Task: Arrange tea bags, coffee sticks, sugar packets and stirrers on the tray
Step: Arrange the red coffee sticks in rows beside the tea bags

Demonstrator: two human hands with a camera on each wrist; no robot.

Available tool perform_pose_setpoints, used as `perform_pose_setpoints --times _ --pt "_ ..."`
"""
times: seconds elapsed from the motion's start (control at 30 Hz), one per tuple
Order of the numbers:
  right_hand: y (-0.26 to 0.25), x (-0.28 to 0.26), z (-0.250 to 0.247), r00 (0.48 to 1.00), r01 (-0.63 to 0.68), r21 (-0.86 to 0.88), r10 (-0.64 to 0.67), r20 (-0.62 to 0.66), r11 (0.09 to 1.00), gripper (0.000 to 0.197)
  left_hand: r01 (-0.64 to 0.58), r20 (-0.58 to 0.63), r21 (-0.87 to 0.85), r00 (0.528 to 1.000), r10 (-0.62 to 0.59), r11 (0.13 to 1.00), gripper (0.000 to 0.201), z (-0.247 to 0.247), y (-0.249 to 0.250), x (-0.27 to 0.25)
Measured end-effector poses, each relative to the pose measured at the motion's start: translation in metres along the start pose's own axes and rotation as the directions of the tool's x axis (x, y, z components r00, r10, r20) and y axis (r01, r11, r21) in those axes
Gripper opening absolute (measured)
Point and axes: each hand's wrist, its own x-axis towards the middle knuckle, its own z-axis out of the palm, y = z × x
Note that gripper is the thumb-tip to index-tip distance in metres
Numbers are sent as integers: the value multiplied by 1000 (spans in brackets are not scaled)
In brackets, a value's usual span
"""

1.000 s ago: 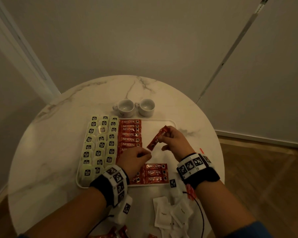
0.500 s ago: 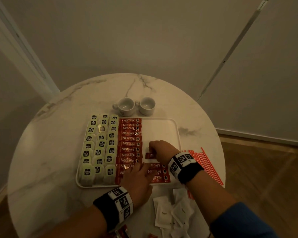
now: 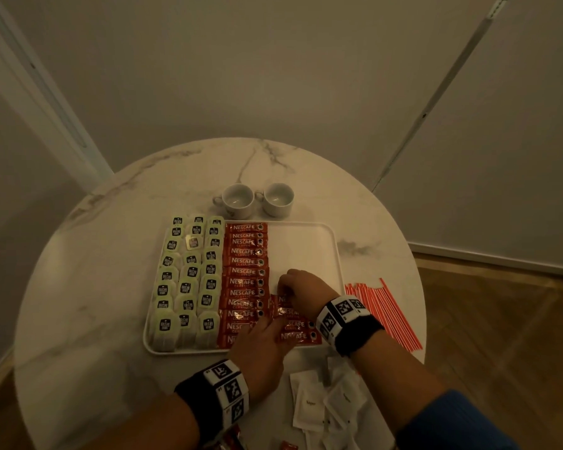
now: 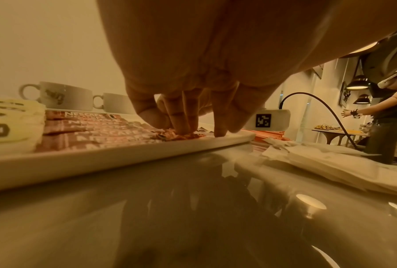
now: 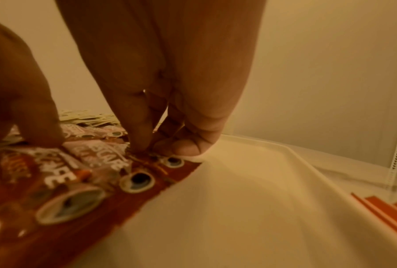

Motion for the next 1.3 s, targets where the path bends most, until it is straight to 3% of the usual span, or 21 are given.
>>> perform_pose_setpoints --times 0.37,0.67,1.3 --pt "0 -3 3 999 28 34 -28 -16 999 23 6 5 -12 1000 -6 1000 48 3 1 -1" --pt "8 -12 9 992 74 71 -66 -111 995 17 4 4 -8 1000 -4 1000 49 6 -1 0" --pt "6 -15 7 995 89 41 -87 -47 995 26 -5 -7 6 1000 5 1000 51 9 0 1"
